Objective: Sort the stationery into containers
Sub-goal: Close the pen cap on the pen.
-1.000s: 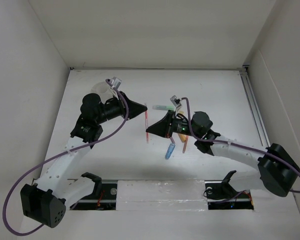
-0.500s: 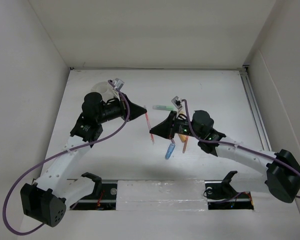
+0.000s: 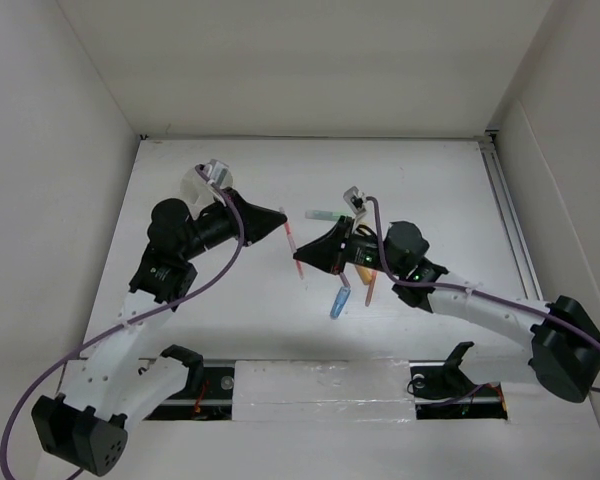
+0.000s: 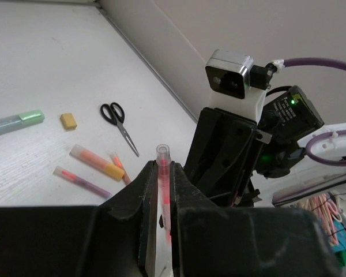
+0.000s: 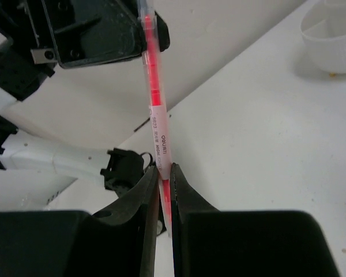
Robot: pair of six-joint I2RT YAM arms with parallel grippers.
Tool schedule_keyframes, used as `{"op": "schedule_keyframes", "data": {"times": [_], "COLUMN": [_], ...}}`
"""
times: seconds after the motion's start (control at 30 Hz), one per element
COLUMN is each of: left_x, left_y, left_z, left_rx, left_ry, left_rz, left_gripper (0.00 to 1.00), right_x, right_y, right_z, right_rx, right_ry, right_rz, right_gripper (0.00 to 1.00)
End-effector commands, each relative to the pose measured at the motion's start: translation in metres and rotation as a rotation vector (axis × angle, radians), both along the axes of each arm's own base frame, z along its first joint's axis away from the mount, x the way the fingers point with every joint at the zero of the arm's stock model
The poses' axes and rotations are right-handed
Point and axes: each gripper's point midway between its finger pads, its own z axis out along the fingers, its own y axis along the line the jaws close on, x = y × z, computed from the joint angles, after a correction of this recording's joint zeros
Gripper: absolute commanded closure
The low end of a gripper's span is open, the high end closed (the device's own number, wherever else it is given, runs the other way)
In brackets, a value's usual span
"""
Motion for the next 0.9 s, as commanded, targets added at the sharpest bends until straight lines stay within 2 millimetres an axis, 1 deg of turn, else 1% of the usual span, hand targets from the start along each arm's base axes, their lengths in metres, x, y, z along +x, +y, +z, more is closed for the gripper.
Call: {"op": "schedule_keyframes", "data": {"times": [0.0,0.03,0.1,0.13,0.17,0.23,0.3,0.4,0.43,0.47,0.5,0.57,0.63,0.67,0.7,0.73,0.77,0.87], "left_x": [-0.030,-0.026,-0.027,-0.027,-0.027,-0.027,-0.028,-0.028,-0.028,-0.026,-0.028,-0.029,-0.031,-0.031,-0.031,-0.033,-0.032,-0.034], "left_y": [-0.003,-0.001,0.000,0.000,0.000,-0.001,-0.003,-0.004,-0.004,-0.004,-0.005,-0.005,-0.007,-0.007,-0.007,-0.007,-0.007,-0.008], "left_z": [-0.010,-0.005,-0.005,-0.005,-0.005,-0.005,-0.006,-0.011,-0.013,-0.019,-0.015,-0.015,-0.022,-0.024,-0.024,-0.028,-0.028,-0.028], "left_rx": [-0.016,-0.020,-0.019,-0.019,-0.023,-0.028,-0.037,-0.034,-0.023,-0.009,-0.008,-0.002,0.005,0.004,0.004,0.006,0.011,0.011], "left_ry": [0.098,0.088,0.090,0.090,0.098,0.108,0.112,0.121,0.116,0.131,0.115,0.104,0.125,0.122,0.122,0.131,0.121,0.122], "left_rz": [-0.067,-0.045,-0.035,-0.035,-0.035,-0.044,-0.056,-0.065,-0.065,-0.065,-0.076,-0.086,-0.109,-0.110,-0.110,-0.119,-0.119,-0.130], "left_gripper": [1.00,1.00,1.00,1.00,1.00,1.00,1.00,1.00,1.00,1.00,1.00,1.00,1.00,1.00,1.00,1.00,1.00,1.00], "right_x": [0.016,0.015,0.016,0.012,0.012,0.010,0.012,0.011,0.010,0.009,0.009,0.009,0.010,0.012,0.012,0.014,0.014,0.015], "right_y": [-0.018,-0.019,-0.020,-0.018,-0.020,-0.017,-0.015,-0.016,-0.016,-0.015,-0.016,-0.016,-0.016,-0.014,-0.015,-0.012,-0.012,-0.011], "right_z": [0.117,0.118,0.117,0.120,0.124,0.119,0.121,0.123,0.128,0.128,0.132,0.132,0.139,0.136,0.140,0.135,0.140,0.142], "right_rx": [0.330,0.347,0.357,0.367,0.387,0.382,0.387,0.394,0.406,0.404,0.411,0.411,0.418,0.411,0.418,0.404,0.413,0.416], "right_ry": [-0.226,-0.227,-0.210,-0.216,-0.216,-0.210,-0.203,-0.208,-0.207,-0.209,-0.214,-0.214,-0.227,-0.221,-0.227,-0.216,-0.223,-0.225], "right_rz": [-0.147,-0.159,-0.163,-0.153,-0.160,-0.151,-0.149,-0.148,-0.145,-0.136,-0.136,-0.136,-0.147,-0.147,-0.147,-0.148,-0.147,-0.147], "right_gripper": [1.00,1.00,1.00,1.00,1.00,1.00,1.00,1.00,1.00,1.00,1.00,1.00,1.00,1.00,1.00,1.00,1.00,1.00]}}
